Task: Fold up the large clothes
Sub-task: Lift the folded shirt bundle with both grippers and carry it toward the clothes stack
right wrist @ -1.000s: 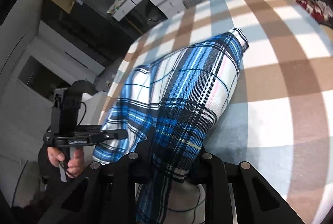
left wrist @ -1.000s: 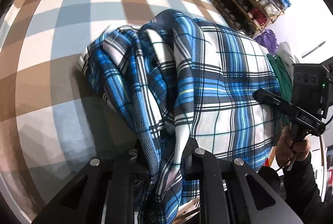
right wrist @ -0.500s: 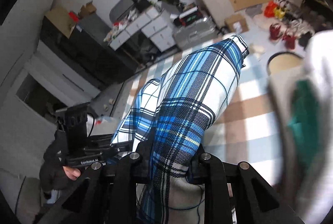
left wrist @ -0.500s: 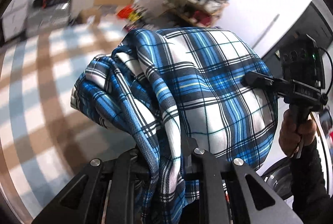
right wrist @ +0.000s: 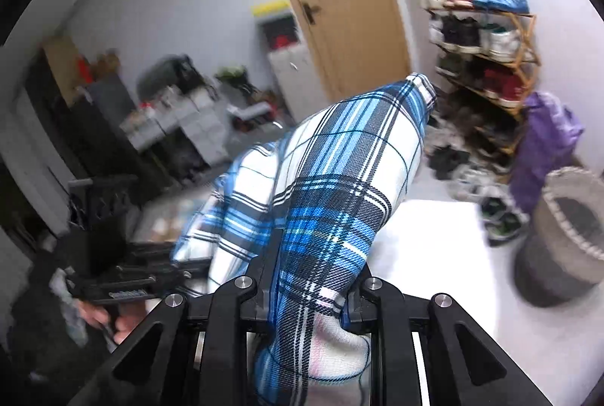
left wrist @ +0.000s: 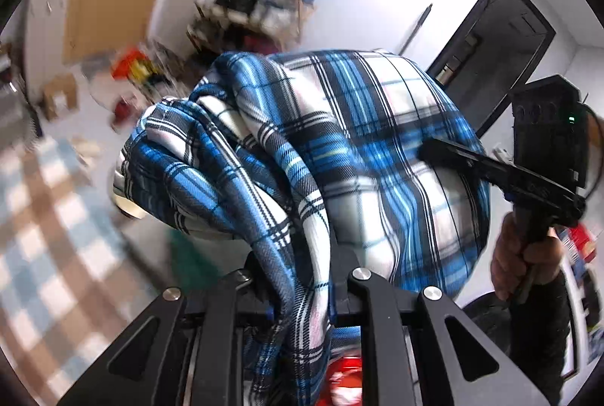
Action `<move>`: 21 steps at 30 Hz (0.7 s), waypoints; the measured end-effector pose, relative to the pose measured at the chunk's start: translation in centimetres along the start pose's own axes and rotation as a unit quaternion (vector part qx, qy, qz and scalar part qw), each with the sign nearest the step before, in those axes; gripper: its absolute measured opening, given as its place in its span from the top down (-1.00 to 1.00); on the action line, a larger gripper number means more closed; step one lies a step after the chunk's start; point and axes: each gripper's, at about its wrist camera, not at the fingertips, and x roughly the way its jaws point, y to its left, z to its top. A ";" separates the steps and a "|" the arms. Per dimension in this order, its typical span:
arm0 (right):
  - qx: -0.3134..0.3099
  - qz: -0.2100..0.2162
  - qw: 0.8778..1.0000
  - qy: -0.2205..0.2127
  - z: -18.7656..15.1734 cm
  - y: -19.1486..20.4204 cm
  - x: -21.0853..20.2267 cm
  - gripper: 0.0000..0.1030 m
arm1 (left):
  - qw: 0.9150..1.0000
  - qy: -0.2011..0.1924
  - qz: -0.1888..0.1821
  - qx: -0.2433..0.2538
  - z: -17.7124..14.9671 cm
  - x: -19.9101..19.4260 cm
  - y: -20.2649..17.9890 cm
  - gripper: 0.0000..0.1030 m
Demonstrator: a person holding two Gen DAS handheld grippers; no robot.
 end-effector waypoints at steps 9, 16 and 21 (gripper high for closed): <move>0.119 -0.006 0.986 0.117 -4.0 -15.8 8.5 -0.34 | 0.997 0.015 0.072 -0.018 -5.8 8.3 4.7 0.12; 0.036 -0.069 0.995 0.065 -3.5 -12.4 4.4 -0.09 | 0.994 -0.024 0.106 -0.020 -5.0 2.1 4.5 0.07; -0.078 -0.044 0.996 0.007 -4.4 -8.0 0.2 0.20 | 0.994 -0.073 0.076 -0.003 -1.0 0.0 1.1 0.07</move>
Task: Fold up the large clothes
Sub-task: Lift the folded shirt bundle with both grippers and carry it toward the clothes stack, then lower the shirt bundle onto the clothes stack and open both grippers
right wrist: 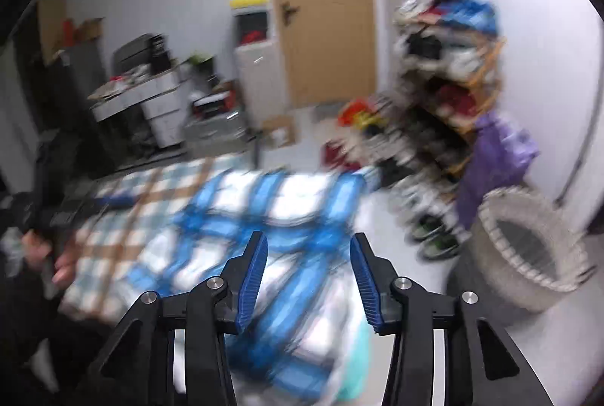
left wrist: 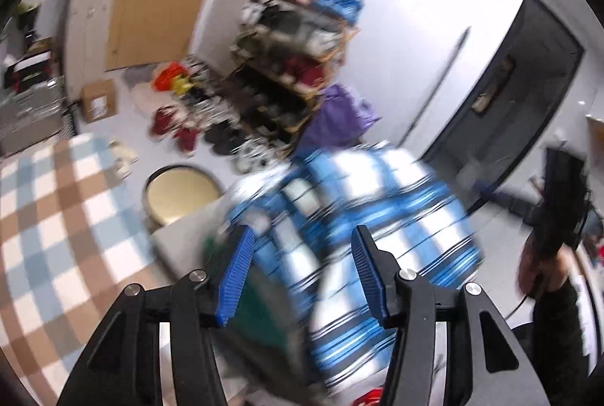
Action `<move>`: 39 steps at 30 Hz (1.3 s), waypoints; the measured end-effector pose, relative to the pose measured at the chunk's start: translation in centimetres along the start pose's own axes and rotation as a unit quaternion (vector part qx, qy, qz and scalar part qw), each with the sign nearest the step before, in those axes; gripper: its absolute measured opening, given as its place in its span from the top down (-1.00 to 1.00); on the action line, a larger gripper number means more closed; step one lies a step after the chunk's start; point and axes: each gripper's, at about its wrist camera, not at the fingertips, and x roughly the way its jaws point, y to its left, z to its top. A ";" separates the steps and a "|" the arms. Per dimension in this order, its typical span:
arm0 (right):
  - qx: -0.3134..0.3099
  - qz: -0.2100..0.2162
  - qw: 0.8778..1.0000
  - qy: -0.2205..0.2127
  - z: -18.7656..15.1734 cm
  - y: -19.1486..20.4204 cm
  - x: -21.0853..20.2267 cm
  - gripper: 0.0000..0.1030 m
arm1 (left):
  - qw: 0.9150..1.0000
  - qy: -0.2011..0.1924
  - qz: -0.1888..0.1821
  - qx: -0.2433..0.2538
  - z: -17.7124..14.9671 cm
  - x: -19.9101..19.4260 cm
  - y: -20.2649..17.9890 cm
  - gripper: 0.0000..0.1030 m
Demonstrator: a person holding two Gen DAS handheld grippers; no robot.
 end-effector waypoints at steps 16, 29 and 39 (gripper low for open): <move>-0.015 0.020 0.999 0.039 -6.8 -0.1 4.6 0.15 | 0.988 0.141 0.032 0.054 -1.5 12.2 0.2 0.03; -0.047 -0.001 0.998 0.046 -7.4 3.0 2.2 -0.14 | 0.983 0.124 -0.001 0.132 -6.9 5.1 -4.9 0.03; -0.020 -0.088 0.995 0.034 -7.6 5.9 1.5 -0.16 | 0.981 0.128 0.092 0.110 -8.2 5.5 -4.4 -0.01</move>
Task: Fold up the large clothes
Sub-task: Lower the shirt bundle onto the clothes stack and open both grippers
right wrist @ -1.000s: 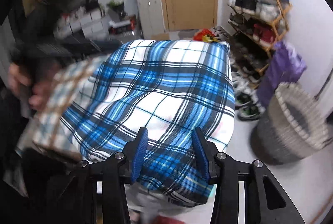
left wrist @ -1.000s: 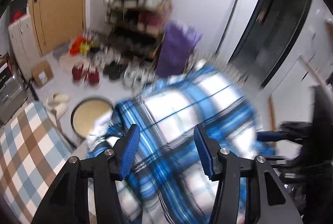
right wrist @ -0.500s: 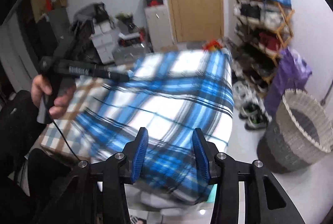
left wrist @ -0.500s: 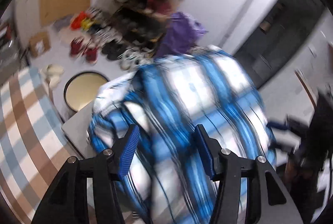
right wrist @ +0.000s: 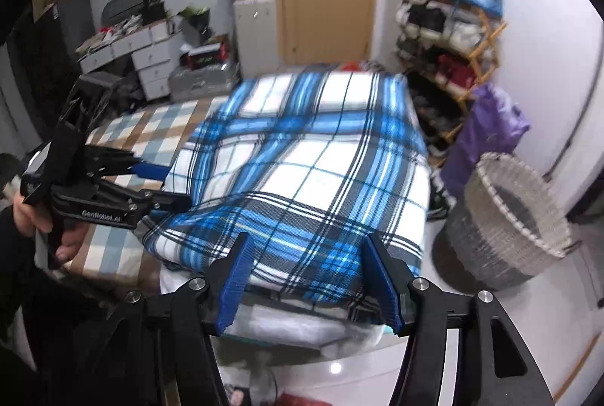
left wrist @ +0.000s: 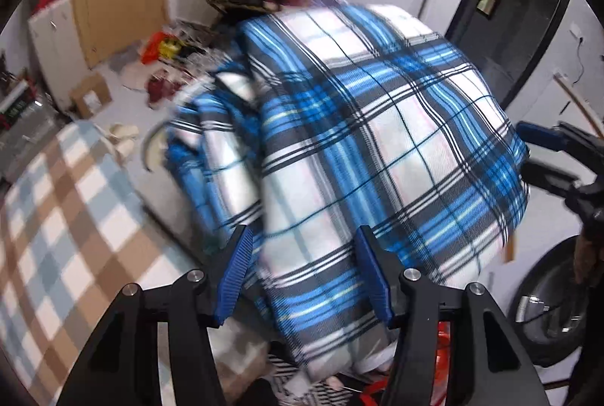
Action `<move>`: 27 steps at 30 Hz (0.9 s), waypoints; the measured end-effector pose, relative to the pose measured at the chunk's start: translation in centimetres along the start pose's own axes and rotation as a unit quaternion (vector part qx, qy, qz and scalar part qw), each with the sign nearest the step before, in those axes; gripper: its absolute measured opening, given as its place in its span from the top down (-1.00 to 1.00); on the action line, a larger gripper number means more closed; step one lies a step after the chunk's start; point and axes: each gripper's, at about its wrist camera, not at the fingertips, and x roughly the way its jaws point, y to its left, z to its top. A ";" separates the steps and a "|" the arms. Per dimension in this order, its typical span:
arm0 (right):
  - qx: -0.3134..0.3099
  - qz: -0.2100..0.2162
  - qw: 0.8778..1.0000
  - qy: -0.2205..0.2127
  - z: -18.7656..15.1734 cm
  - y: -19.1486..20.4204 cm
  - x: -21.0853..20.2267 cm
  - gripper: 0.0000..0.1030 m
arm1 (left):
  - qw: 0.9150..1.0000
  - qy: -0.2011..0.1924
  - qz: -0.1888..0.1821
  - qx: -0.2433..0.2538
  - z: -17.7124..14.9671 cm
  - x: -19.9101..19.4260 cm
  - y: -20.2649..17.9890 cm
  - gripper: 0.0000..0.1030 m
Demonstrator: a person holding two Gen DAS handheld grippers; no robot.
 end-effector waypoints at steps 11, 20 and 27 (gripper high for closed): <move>0.190 0.070 0.977 -0.065 -2.8 0.7 -1.0 -0.64 | 0.990 -0.135 0.022 -0.031 -6.5 -7.9 -0.7 -0.14; 0.164 0.012 0.938 -0.305 -11.3 10.1 -13.6 -1.00 | 0.937 -0.326 0.121 -0.042 -12.3 -14.4 -3.0 -0.99; 0.097 -0.091 0.925 -0.355 -13.8 16.7 -18.6 -1.00 | 0.925 -0.343 0.149 -0.071 -16.3 -15.9 -3.2 -0.98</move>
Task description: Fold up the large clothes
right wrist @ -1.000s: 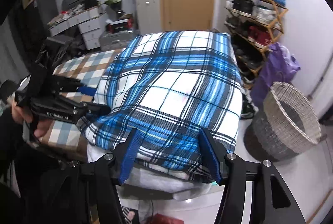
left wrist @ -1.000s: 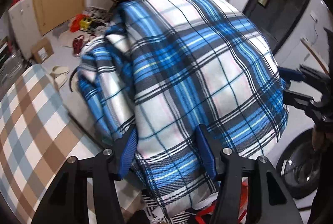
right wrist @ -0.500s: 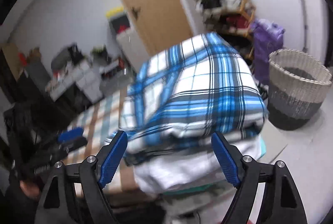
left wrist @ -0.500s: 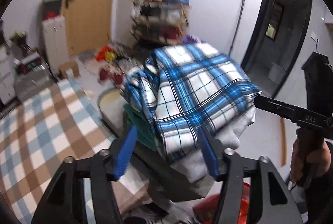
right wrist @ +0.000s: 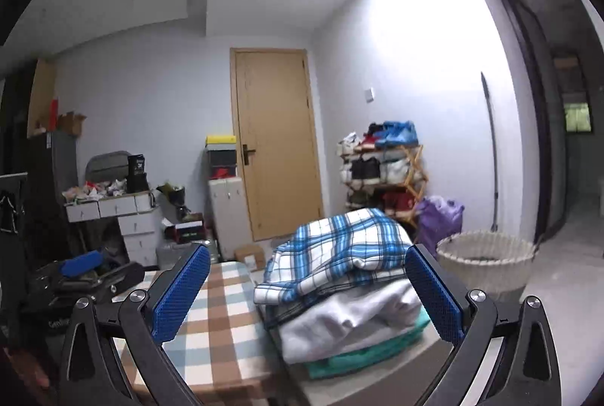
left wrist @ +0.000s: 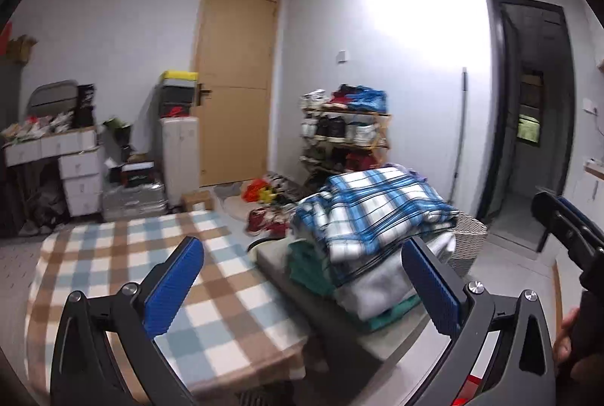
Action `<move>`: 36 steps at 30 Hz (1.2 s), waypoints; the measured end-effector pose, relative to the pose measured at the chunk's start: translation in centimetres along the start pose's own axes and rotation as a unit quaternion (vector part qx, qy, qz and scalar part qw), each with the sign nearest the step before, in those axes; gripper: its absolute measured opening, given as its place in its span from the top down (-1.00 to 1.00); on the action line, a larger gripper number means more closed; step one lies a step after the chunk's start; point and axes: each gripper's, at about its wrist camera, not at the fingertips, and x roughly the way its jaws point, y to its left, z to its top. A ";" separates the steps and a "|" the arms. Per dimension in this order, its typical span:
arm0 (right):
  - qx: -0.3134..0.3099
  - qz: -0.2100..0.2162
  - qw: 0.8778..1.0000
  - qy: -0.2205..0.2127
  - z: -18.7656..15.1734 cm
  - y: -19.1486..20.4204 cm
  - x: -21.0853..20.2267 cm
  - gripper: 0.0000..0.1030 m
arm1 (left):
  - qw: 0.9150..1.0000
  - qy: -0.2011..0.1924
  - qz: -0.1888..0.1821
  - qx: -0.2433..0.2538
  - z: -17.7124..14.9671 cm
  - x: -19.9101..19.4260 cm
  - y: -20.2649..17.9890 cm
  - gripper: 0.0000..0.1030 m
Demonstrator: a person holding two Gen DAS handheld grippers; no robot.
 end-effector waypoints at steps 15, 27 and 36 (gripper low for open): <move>-0.029 -0.017 0.999 -0.019 -2.4 1.3 -2.9 -1.00 | 0.999 0.012 0.035 -0.010 -1.3 -0.3 0.0 -0.98; 0.011 -0.017 1.000 -0.005 -3.2 -0.5 -3.0 -1.00 | 0.999 0.015 0.036 0.000 -1.9 -0.6 -0.8 -0.98; 0.006 -0.023 1.000 -0.009 -3.0 -0.5 -3.4 -1.00 | 1.000 0.009 0.028 0.007 -1.5 -1.6 -1.4 -0.98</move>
